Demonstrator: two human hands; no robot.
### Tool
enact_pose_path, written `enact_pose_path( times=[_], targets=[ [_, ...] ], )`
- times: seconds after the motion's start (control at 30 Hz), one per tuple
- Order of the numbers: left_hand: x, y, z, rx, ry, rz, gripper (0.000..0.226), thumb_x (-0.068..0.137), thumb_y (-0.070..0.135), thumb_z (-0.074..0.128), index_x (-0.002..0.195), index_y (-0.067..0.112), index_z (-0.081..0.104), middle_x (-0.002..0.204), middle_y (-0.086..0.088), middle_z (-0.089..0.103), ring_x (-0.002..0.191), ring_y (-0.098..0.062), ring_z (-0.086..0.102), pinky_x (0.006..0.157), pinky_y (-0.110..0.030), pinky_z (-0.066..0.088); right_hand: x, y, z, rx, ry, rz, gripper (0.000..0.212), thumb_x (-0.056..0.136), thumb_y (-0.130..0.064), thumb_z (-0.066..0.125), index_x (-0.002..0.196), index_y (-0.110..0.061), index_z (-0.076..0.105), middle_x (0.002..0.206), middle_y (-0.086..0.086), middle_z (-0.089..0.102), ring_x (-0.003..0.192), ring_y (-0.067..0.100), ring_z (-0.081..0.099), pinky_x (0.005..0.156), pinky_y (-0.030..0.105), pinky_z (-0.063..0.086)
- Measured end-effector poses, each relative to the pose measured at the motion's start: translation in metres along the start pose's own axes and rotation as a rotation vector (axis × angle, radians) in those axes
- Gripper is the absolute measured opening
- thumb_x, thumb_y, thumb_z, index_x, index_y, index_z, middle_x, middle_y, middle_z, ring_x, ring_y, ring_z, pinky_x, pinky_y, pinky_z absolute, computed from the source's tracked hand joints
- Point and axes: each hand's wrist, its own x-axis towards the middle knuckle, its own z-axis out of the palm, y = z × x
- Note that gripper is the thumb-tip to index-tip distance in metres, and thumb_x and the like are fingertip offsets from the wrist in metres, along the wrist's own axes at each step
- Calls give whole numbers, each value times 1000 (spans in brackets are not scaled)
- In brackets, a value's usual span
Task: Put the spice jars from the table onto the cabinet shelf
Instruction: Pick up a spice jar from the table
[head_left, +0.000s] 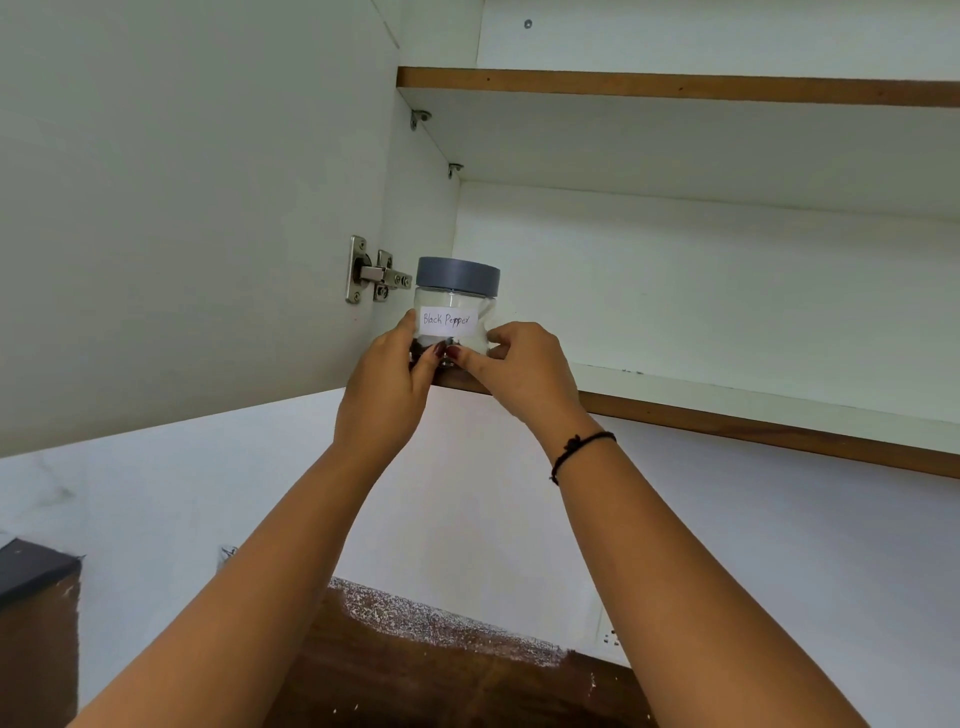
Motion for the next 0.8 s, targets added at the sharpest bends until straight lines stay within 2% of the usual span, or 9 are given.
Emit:
enact_pose_path(
  times=[0.07, 0.17, 0.23, 0.3, 0.37, 0.5, 0.73, 0.8],
  targets=[
    [3, 0, -2, 21, 19, 1, 42, 102, 34, 51, 142, 22, 49, 119, -5, 68, 105, -22, 64, 86, -41, 57, 3, 2, 2, -45, 7, -8, 49, 82, -55, 69, 106, -13, 70, 95, 0, 71, 85, 18, 65, 75, 37, 58],
    [8, -1, -5, 39, 45, -3, 38, 99, 34, 57, 135, 20, 57, 115, -6, 71, 98, -24, 68, 79, -40, 59, 6, 4, 7, -145, 2, -36, 46, 84, -57, 66, 105, -16, 71, 96, 1, 72, 88, 19, 66, 70, 31, 55],
    [8, -2, -6, 54, 54, -12, 37, 99, 35, 57, 133, 20, 57, 112, -7, 72, 91, -26, 69, 72, -44, 61, 7, 4, 10, -204, 5, -56, 48, 85, -59, 62, 111, -19, 70, 101, 0, 71, 94, 20, 66, 68, 27, 50],
    [7, -1, -5, 83, 67, -4, 34, 99, 35, 57, 130, 20, 57, 106, -7, 72, 83, -26, 68, 67, -45, 61, 7, 4, 12, -250, 9, -56, 56, 87, -61, 59, 126, -22, 64, 114, 0, 69, 105, 21, 64, 74, 28, 47],
    [5, 0, -4, 88, 80, -5, 33, 100, 32, 55, 130, 18, 56, 102, -8, 71, 78, -26, 67, 67, -45, 60, 7, 3, 12, -256, 11, -44, 58, 88, -60, 57, 133, -23, 59, 121, -1, 67, 112, 21, 61, 79, 28, 48],
    [1, 4, -3, 62, 87, -56, 46, 101, 17, 54, 147, 14, 45, 108, -13, 68, 88, -31, 66, 73, -47, 60, 7, 2, 12, -228, 19, -22, 54, 90, -58, 56, 131, -24, 61, 127, 0, 66, 116, 21, 60, 82, 27, 47],
    [2, 4, -7, 31, 55, -66, 49, 99, 17, 59, 147, 17, 47, 118, -12, 68, 96, -29, 68, 75, -49, 61, 4, 2, 13, -224, 52, -12, 52, 92, -55, 56, 131, -22, 61, 129, 0, 65, 118, 21, 59, 83, 27, 47],
    [2, 1, -8, 9, 43, -58, 50, 99, 18, 58, 147, 21, 47, 116, -9, 69, 94, -27, 68, 71, -47, 62, 3, 3, 14, -214, 50, -14, 53, 91, -55, 57, 132, -21, 61, 127, 1, 66, 116, 21, 60, 83, 28, 48]
  ],
)
